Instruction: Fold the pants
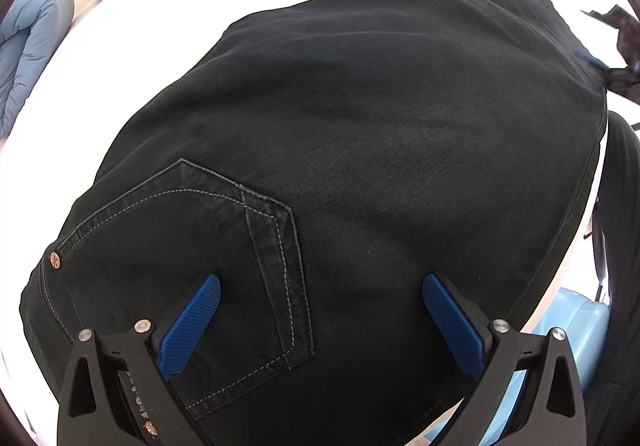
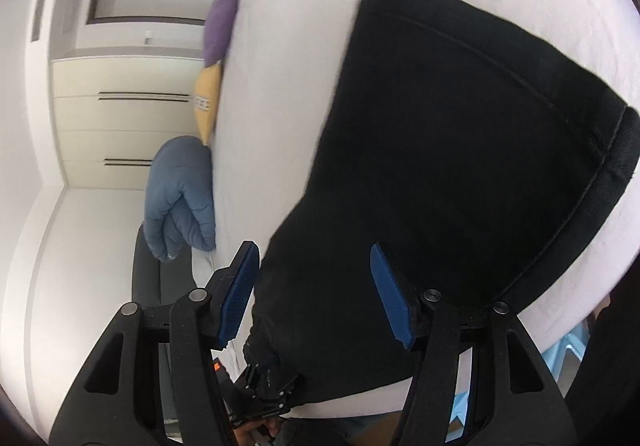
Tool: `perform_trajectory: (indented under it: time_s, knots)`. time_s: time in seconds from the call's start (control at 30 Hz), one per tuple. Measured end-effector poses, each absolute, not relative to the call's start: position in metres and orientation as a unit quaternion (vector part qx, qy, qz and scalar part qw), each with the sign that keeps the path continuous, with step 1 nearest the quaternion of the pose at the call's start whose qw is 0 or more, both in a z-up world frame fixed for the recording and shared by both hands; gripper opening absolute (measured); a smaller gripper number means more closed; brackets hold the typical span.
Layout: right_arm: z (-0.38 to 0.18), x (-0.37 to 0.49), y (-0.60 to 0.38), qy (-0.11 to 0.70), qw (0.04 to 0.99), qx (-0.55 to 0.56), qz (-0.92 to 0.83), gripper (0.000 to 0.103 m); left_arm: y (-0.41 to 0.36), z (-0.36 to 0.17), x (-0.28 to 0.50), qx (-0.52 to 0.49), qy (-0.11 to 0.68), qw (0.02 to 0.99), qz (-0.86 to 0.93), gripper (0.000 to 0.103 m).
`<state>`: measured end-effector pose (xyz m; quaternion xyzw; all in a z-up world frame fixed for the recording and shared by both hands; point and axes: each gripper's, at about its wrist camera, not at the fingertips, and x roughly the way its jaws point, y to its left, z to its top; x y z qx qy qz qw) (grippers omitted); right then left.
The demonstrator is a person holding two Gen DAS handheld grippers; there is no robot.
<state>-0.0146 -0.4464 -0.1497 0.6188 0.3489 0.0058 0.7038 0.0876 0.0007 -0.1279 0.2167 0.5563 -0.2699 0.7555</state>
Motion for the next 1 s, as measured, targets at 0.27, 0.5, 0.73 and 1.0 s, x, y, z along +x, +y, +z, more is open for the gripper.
perform_trajectory:
  time_s: [0.27,0.5,0.73,1.0]
  knots:
    - [-0.178,-0.073,-0.53,0.267,0.699,0.657,-0.093,0.004,0.008,-0.129,0.086,0.209,0.551,0.758,-0.278,0.103]
    - [-0.103,-0.033,-0.471,0.269,0.756,0.597,-0.011,0.014,0.013,-0.12,0.081,0.193,0.548,0.772,-0.26,0.103]
    - [-0.124,0.103,-0.298,0.408,0.706,0.547,0.189,0.014,0.016,-0.078,0.069,0.146,0.519,0.804,-0.252,0.097]
    - [-0.189,0.166,-0.335,0.415,0.703,0.569,0.1,0.011,-0.033,-0.081,0.118,0.112,0.513,0.81,-0.261,0.088]
